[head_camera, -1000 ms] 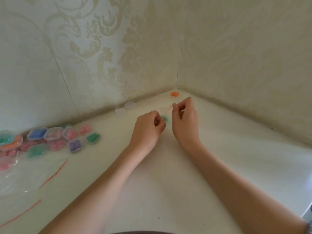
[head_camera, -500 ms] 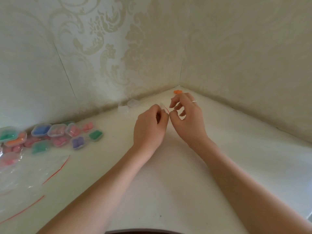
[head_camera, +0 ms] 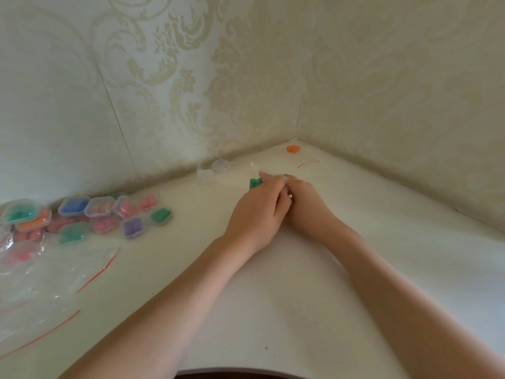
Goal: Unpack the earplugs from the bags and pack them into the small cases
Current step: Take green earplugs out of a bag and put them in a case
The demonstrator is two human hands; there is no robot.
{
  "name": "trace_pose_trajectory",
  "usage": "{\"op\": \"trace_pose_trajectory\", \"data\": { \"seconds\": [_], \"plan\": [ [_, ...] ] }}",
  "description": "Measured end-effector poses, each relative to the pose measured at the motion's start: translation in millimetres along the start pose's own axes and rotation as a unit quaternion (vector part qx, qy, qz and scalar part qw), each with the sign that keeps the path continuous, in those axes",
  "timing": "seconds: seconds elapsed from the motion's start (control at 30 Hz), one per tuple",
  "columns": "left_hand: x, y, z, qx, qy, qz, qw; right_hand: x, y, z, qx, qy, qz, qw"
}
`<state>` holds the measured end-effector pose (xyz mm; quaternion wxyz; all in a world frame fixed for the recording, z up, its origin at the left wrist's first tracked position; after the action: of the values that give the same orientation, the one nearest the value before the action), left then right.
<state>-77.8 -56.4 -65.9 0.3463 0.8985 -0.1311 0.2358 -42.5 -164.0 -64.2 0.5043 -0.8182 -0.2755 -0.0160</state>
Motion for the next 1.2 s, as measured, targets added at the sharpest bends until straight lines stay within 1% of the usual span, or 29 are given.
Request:
{"op": "trace_pose_trajectory", "data": {
  "seconds": [0.03, 0.1, 0.13, 0.17, 0.2, 0.23, 0.27, 0.33, 0.37, 0.4, 0.43, 0.5, 0.63, 0.67, 0.7, 0.73, 0.87, 0.93, 1.03, 1.1, 1.2],
  "plan": [
    [0, 0, 0, -0.001, -0.003, 0.007, 1.0, 0, 0, -1, 0.028, 0.001, 0.016, 0.999],
    [1, 0, 0, -0.011, 0.007, 0.0, 1.0, 0, -2, -2, -0.004, 0.004, 0.007, 1.0],
    [2, 1, -1, -0.029, 0.016, -0.024, 0.999, 1, 0, -2, -0.012, 0.015, -0.011, 1.0],
    [3, 1, -1, -0.072, 0.028, -0.065, 0.995, 1, -1, -3, 0.002, 0.024, -0.025, 0.999],
    [5, 0, -2, -0.137, 0.042, -0.12, 0.982, 2, -2, -4, 0.022, 0.031, -0.025, 0.999],
    [8, -1, -3, -0.21, 0.055, -0.184, 0.959, 3, -2, -5, 0.056, 0.039, -0.018, 0.998],
    [11, -3, -4, -0.276, 0.065, -0.248, 0.926, 5, -2, -6, 0.088, 0.047, -0.006, 0.995],
    [15, -7, -7, -0.381, 0.06, -0.351, 0.853, 4, -6, -8, 0.141, 0.049, 0.019, 0.989],
    [17, -9, -7, -0.428, 0.054, -0.381, 0.818, 4, -7, -8, 0.168, 0.045, 0.032, 0.984],
    [18, -10, -7, -0.465, 0.052, -0.393, 0.792, 4, -7, -7, 0.187, 0.04, 0.04, 0.981],
    [18, -11, -7, -0.485, 0.055, -0.392, 0.78, 4, -6, -6, 0.199, 0.037, 0.045, 0.978],
    [17, -14, -7, -0.486, 0.072, -0.373, 0.787, 3, -7, -7, 0.188, 0.038, 0.056, 0.98],
    [15, -16, -9, -0.422, 0.101, -0.336, 0.836, 4, -5, -6, 0.131, 0.039, 0.05, 0.989],
    [15, -16, -9, -0.414, 0.104, -0.33, 0.842, 3, -4, -5, 0.117, 0.032, 0.04, 0.992],
    [15, -16, -10, -0.419, 0.106, -0.329, 0.839, 3, -4, -4, 0.111, 0.028, 0.033, 0.993],
    [14, -16, -10, -0.436, 0.107, -0.334, 0.829, 2, -4, -4, 0.111, 0.029, 0.028, 0.993],
    [15, -18, -11, -0.515, 0.098, -0.377, 0.763, 3, -3, -5, 0.097, 0.046, 0.014, 0.994],
    [15, -18, -11, -0.525, 0.094, -0.39, 0.75, 4, -1, -6, 0.091, 0.057, 0.0, 0.994],
    [16, -19, -10, -0.517, 0.092, -0.398, 0.752, 5, -1, -8, 0.07, 0.081, -0.006, 0.994],
    [17, -19, -9, -0.505, 0.093, -0.399, 0.759, 5, -2, -8, 0.086, 0.091, 0.002, 0.992],
    [17, -21, -9, -0.464, 0.118, -0.39, 0.787, 4, -4, -8, 0.117, 0.084, 0.01, 0.99]
  ]
}}
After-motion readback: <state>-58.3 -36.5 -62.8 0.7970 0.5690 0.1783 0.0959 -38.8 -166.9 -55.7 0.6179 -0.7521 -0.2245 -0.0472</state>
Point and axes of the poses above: each hand's wrist, its own x-axis towards the middle knuckle, its own z-axis out of the palm, y = z × x, the point moved 1 cm from there along x, towards the middle knuckle, and after that the axes turned 5 degrees about -z, right-handed, at the moved point
